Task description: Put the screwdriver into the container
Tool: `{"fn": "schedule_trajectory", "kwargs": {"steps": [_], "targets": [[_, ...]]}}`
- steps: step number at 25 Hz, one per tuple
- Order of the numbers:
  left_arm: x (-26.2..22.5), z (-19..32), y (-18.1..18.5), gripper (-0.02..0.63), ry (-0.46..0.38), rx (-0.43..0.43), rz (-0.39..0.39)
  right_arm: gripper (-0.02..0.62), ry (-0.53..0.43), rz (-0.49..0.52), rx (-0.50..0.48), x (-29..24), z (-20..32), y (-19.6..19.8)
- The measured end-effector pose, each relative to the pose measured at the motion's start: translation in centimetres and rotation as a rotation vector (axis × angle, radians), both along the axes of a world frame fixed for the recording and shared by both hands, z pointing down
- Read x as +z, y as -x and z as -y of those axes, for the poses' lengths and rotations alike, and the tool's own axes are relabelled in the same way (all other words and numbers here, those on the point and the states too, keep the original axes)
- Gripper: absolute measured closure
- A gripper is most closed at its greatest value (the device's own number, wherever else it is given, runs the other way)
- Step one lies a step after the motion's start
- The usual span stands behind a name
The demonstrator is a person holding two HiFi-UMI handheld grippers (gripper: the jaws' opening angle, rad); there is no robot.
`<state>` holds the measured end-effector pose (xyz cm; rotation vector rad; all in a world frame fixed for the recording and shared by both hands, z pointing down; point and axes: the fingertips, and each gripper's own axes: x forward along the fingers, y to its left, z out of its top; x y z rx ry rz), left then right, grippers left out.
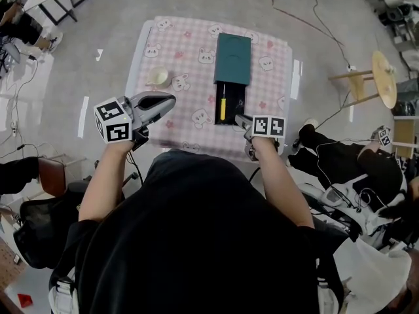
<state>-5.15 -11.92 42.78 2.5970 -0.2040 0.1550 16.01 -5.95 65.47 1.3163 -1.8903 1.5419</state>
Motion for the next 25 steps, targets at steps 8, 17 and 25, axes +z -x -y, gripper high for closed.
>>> {"fn": "schedule_trajectory", "kwargs": {"steps": [8, 17, 25], "targets": [[-1.2, -2.6, -1.1, 0.606, -0.023, 0.039, 0.003, 0.489, -0.074, 0.013, 0.03, -3.5, -1.7, -1.2], [-1.7, -5.8, -1.0, 0.606, -0.038, 0.052, -0.007, 0.491, -0.154, 0.02, 0.054, -7.3, -4.6, -1.8], [-2.4, -7.5, -2.0, 0.606, -0.055, 0.058, -0.03, 0.495, -0.205, 0.048, 0.093, -10.1, -6.2, -3.1]]}}
